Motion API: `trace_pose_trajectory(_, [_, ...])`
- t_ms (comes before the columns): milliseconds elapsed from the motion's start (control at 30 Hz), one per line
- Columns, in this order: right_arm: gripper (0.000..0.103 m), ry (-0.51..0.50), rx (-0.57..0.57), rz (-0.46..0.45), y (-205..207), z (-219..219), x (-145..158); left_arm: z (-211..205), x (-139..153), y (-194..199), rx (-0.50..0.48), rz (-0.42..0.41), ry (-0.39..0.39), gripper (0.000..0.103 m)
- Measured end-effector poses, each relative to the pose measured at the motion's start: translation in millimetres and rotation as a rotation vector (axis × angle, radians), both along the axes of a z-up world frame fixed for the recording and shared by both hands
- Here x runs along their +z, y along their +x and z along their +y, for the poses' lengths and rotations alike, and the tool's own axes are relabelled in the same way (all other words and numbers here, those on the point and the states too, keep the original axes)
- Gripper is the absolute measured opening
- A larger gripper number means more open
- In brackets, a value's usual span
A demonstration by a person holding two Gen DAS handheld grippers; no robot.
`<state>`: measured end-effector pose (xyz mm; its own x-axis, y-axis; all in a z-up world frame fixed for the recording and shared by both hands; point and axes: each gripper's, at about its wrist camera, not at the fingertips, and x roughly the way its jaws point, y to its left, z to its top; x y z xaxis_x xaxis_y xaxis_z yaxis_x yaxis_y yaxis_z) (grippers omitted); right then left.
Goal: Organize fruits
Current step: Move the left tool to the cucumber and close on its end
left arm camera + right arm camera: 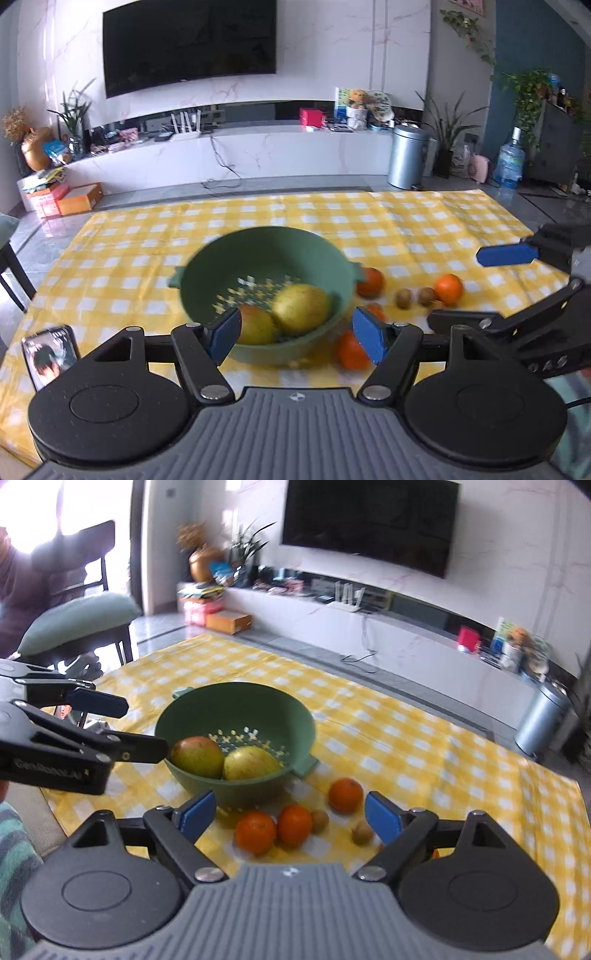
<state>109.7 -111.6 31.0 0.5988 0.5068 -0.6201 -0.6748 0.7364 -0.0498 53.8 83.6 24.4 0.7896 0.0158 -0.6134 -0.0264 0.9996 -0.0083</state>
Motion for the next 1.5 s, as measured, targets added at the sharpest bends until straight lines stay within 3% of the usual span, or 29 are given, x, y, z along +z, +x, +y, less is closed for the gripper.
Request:
trace_pose_trajectory(367, [0.085,0.077,-0.192,0.137,-30.0,-72.5,-36.4,-66.3,-16.6,-19.1,-0.211,0.098,0.032,0.081])
trace_pose_trajectory(567, [0.08,0.009,-0.257,0.189,-35.2,-98.4,-57.8,-98.5,-47.7,-18.7,-0.339,0.166,0.101,0.081])
trace_pose_trajectory(700, [0.076,0.022,-0.24,0.234,-35.0,-106.2,-70.3,-112.9,-69.1,-12.5,-0.403,0.217,0.149,0.081])
trace_pose_trajectory(833, [0.069,-0.004,-0.176,0.276,-30.6,-96.3,-79.2,-119.0,-86.6,-4.5,-0.408,0.256,0.219,0.081])
trace_pose_trajectory(1067, [0.068,-0.101,-0.158,0.307,-23.7,-79.1,-95.2,-130.5,-108.6,4.4,-0.448,0.294,0.359,0.081])
trace_pose_trajectory(1200, [0.067,-0.123,-0.168,0.316,-20.0,-74.9,-100.7,-134.1,-116.3,10.8,-0.452,0.314,0.399,0.081])
trace_pose_trajectory(1500, [0.061,0.091,-0.291,0.375,-1.2,-88.4,-101.7,-126.3,-117.3,23.0,-0.413,0.323,0.338,0.081])
